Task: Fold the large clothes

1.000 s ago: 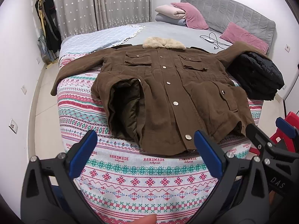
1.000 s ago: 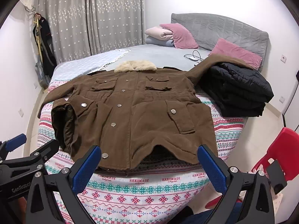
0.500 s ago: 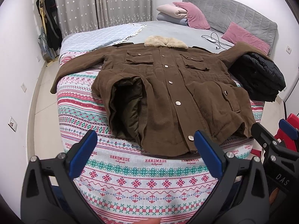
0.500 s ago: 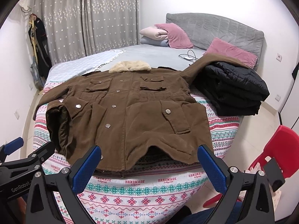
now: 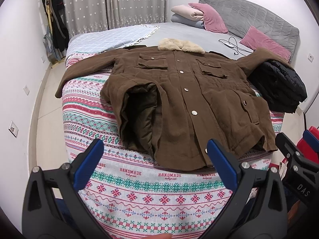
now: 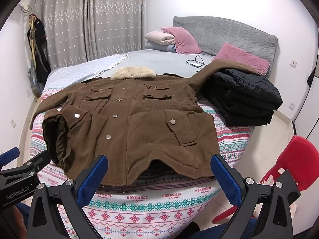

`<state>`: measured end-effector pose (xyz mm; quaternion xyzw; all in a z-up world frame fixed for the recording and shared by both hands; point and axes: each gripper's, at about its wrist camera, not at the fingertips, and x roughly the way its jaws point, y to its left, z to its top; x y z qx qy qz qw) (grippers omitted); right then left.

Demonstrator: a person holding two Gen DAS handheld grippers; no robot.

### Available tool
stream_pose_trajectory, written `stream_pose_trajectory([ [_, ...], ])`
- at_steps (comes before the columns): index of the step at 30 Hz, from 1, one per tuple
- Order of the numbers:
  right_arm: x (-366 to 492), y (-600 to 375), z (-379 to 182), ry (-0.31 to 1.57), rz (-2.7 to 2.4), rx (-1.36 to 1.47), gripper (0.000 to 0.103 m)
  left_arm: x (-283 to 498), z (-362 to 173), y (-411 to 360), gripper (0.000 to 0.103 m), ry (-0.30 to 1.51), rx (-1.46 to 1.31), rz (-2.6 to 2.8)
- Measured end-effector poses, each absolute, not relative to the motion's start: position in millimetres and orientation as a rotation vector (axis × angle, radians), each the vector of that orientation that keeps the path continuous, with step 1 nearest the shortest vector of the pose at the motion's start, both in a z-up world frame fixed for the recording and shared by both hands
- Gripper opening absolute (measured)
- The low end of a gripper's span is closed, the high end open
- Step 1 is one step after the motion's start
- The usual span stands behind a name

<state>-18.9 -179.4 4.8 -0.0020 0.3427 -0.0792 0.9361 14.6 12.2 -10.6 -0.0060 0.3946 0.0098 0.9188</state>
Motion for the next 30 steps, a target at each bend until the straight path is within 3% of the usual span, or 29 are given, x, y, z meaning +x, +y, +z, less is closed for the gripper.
stream_pose_trajectory([
  [15,0.0,-196.0,-10.2,0.729,-0.222,-0.015,0.103,42.3,-20.9,40.5,0.103,0.823,-0.09,-0.003],
  [23,24.4,-293.0,-42.6,0.799,-0.2,0.301,0.103,71.4,-38.6,87.0,0.103,0.843,-0.117,0.106],
  [30,31.3,-327.6,-76.7,0.869,-0.166,0.498,0.103,95.6,-61.1,78.9,0.101,0.894,-0.094,0.117],
])
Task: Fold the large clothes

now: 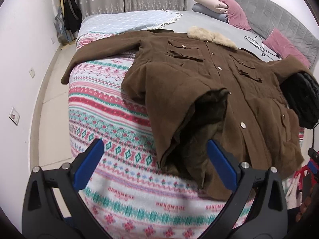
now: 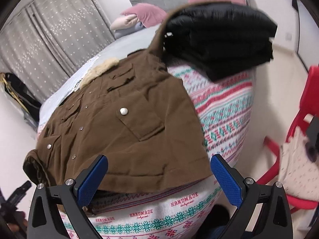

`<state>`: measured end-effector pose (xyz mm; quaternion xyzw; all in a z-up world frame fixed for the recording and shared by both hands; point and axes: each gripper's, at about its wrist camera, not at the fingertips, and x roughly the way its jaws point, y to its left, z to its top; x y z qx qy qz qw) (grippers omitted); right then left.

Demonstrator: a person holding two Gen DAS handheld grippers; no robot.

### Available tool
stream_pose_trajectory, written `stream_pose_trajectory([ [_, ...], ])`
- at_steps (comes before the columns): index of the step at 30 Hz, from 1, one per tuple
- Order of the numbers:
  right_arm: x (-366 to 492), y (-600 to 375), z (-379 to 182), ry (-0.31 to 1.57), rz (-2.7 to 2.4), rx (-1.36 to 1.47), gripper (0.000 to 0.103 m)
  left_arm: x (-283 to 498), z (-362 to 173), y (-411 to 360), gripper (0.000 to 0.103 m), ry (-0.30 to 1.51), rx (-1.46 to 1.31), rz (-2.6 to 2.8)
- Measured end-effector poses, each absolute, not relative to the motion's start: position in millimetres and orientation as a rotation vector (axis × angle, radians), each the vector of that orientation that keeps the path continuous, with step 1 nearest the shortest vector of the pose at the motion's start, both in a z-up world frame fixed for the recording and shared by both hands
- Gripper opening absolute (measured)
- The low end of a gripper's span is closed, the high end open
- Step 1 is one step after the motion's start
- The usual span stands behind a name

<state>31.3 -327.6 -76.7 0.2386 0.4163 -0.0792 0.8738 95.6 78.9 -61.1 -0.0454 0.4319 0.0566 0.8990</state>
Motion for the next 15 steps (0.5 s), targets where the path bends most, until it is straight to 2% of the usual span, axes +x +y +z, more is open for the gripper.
stream_pose_trajectory([
  [3,40.4,-338.5,-88.3,0.875,-0.189,0.533,0.103,108.1,-69.3,74.7,0.09,0.888,-0.073,0.131],
  [5,46.8,-345.6,-99.7,0.897,-0.211,0.572,0.098,115.4,-76.7,74.2,0.066,0.896,-0.073,0.136],
  [6,49.0,-347.1,-105.8,0.911,-0.211,0.584,0.091,118.8,-81.6,76.3,0.059,0.907,-0.08,0.144],
  [7,51.7,-346.6,-111.5,0.931,-0.198,0.59,0.082,122.7,-86.9,79.7,0.042,0.921,-0.096,0.146],
  [8,54.1,-346.4,-113.9,0.939,-0.197,0.587,0.079,125.5,-91.0,83.0,0.022,0.936,-0.116,0.141],
  [9,55.9,-345.0,-114.6,0.941,-0.211,0.566,0.07,128.9,-96.1,87.4,0.012,0.956,-0.147,0.133],
  [10,56.9,-344.7,-114.5,0.94,-0.222,0.547,0.05,130.8,-99.4,92.4,0.008,0.961,-0.171,0.133],
  [11,57.5,-346.3,-114.7,0.942,-0.239,0.535,0.036,130.6,-100.6,96.9,0.006,0.96,-0.188,0.14],
  [12,56.4,-349.9,-114.6,0.931,-0.232,0.556,0.016,128.7,-99.5,102.8,0.006,0.948,-0.215,0.147],
  [15,45.3,-362.4,-101.8,0.844,-0.173,0.639,0.01,113.8,-81.8,121.4,0.005,0.88,-0.306,0.129],
])
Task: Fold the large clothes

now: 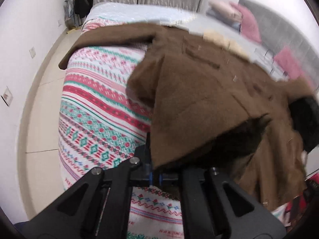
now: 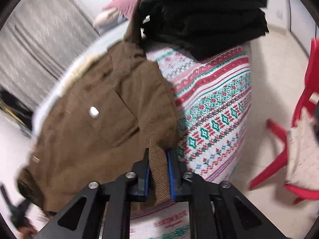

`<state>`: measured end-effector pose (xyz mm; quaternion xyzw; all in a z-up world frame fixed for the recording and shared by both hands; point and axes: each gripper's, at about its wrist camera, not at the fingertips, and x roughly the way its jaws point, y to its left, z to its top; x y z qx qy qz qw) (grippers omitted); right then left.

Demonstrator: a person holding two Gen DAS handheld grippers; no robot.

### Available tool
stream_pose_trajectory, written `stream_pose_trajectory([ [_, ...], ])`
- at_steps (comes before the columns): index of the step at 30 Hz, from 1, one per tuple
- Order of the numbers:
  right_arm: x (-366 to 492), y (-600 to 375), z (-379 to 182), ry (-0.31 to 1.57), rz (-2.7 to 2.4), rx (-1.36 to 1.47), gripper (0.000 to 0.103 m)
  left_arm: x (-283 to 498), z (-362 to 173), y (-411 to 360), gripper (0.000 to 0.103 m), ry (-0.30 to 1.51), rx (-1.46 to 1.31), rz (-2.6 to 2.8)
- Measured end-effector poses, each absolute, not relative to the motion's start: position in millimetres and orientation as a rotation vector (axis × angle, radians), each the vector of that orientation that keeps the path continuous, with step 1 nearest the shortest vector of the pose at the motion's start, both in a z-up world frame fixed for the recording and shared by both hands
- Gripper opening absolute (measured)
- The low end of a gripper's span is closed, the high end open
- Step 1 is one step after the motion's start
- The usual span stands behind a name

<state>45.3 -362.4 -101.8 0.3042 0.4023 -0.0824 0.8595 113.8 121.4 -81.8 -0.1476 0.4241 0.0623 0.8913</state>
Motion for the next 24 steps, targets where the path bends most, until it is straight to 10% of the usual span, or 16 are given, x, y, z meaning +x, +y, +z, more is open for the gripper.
stream_pose_trajectory([
  [13,14.8,-386.4,25.6,0.615,-0.022,0.653,0.007,33.1,-15.6,165.5,0.004,0.75,-0.496,0.084],
  [24,-8.9,-409.8,-47.1,0.751,-0.167,0.717,0.006,21.5,-65.4,167.6,0.006,0.881,-0.41,0.17],
])
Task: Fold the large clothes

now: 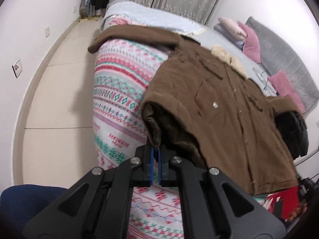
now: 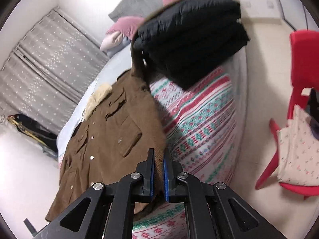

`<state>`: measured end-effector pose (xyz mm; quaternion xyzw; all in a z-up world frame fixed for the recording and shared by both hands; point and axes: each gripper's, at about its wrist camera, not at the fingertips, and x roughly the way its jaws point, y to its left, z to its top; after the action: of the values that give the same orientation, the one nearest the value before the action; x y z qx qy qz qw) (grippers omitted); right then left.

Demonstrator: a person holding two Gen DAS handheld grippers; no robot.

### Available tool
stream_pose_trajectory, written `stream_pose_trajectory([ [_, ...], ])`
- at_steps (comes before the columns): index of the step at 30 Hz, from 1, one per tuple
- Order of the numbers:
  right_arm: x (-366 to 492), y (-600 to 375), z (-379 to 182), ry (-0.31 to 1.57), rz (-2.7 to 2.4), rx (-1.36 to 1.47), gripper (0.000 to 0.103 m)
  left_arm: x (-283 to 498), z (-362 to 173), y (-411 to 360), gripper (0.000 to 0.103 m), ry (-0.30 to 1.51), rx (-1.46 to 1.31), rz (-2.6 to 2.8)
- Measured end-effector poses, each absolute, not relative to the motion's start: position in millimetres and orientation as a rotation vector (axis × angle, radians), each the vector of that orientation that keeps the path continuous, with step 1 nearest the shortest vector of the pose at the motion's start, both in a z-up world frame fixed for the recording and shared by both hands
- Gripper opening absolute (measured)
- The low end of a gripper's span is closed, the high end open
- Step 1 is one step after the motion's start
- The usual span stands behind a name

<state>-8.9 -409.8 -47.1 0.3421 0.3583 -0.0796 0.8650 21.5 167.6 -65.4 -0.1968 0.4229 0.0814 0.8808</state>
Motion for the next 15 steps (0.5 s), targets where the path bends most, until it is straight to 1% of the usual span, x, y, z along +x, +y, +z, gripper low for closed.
stream_pose_trajectory([
  [2,1.1,-406.8,-47.7,0.799,-0.183,0.647,0.007,19.9,-70.8,170.7,0.009,0.918,-0.412,0.191],
  [4,12.5,-401.6,-54.1,0.865,-0.21,0.57,0.012,12.7,-63.9,174.2,0.011,0.929,-0.431,0.206],
  [6,11.6,-403.6,-49.1,0.857,-0.237,0.547,0.014,0.2,-46.6,177.7,0.027,0.874,-0.464,0.176],
  [7,8.0,-405.5,-45.1,0.841,-0.245,0.536,0.02,-5.2,-33.9,178.7,0.045,0.836,-0.466,0.179],
  [8,6.6,-407.5,-37.9,0.818,-0.254,0.526,0.025,-7.0,-24.0,178.2,0.058,0.805,-0.458,0.189],
  [9,6.0,-411.3,-27.8,0.779,-0.253,0.527,0.038,-5.8,-11.0,176.9,0.06,0.766,-0.448,0.189],
  [10,7.3,-414.1,-19.7,0.746,-0.244,0.532,0.046,1.0,1.2,174.2,0.061,0.743,-0.44,0.175],
  [11,13.4,-418.9,-7.8,0.703,-0.219,0.538,0.056,8.6,8.0,171.3,0.061,0.739,-0.437,0.163],
  [13,27.4,-425.0,10.0,0.667,-0.197,0.545,0.057,30.3,24.3,162.7,0.061,0.738,-0.444,0.13],
  [15,51.0,-436.8,33.3,0.623,-0.16,0.549,0.057,53.1,42.2,149.5,0.064,0.713,-0.421,0.1],
])
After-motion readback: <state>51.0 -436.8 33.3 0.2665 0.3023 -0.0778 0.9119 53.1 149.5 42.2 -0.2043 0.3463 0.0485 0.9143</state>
